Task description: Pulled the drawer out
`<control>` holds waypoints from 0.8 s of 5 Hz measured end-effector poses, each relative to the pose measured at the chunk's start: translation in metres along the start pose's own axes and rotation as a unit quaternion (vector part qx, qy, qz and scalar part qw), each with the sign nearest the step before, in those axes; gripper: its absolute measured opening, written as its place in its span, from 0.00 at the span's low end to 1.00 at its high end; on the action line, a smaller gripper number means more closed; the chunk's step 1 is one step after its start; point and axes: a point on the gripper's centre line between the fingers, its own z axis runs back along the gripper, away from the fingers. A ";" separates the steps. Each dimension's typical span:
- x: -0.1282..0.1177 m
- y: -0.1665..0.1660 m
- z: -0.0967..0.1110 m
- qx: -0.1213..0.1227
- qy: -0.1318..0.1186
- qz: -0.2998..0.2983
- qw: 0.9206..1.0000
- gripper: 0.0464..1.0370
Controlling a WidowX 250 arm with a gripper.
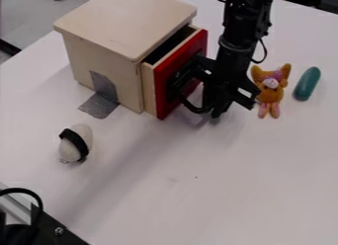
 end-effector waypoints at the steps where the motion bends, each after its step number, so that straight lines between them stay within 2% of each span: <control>1: 0.000 -0.005 0.002 -0.003 0.002 -0.004 1.000 0.08; 4: 0.000 -0.021 0.006 0.006 0.006 -0.029 1.000 0.08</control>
